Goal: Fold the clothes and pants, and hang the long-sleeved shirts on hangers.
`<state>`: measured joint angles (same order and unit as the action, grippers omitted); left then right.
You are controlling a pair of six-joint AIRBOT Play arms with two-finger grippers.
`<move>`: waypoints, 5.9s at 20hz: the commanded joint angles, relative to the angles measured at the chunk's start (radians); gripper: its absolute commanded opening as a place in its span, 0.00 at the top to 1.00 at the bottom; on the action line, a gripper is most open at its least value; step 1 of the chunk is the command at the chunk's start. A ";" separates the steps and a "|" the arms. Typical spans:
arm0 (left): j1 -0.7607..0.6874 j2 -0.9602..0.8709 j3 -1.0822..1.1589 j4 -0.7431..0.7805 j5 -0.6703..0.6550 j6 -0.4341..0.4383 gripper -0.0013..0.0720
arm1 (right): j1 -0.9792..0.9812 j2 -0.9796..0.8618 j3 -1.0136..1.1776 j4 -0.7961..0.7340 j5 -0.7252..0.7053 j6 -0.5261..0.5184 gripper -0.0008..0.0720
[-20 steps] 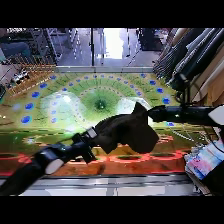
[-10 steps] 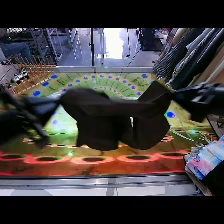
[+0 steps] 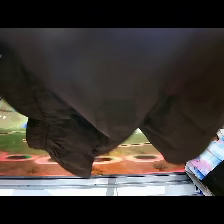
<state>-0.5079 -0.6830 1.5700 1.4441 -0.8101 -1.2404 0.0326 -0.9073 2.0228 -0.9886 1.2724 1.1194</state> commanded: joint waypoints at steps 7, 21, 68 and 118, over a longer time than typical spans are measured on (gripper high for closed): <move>0.402 -0.622 0.016 -0.245 -0.037 -0.028 0.97 | 0.002 -0.734 0.023 -0.029 -0.178 -0.014 0.98; 0.773 -0.993 0.018 -0.397 -0.548 -0.126 0.42 | -0.039 -0.958 -0.247 0.024 0.438 0.154 0.23; 0.593 -1.173 -0.157 -0.642 -0.079 -0.512 0.27 | -0.199 -0.720 -1.003 0.232 -0.180 0.070 0.45; 0.655 -0.916 -0.195 -0.949 -0.220 0.029 0.97 | 0.009 -0.893 -0.143 0.026 -0.203 -0.069 0.98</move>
<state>0.1970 -1.3972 1.4124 0.5270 -1.1652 -1.2335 0.0273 -1.6176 1.8839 -0.9531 1.2015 1.0374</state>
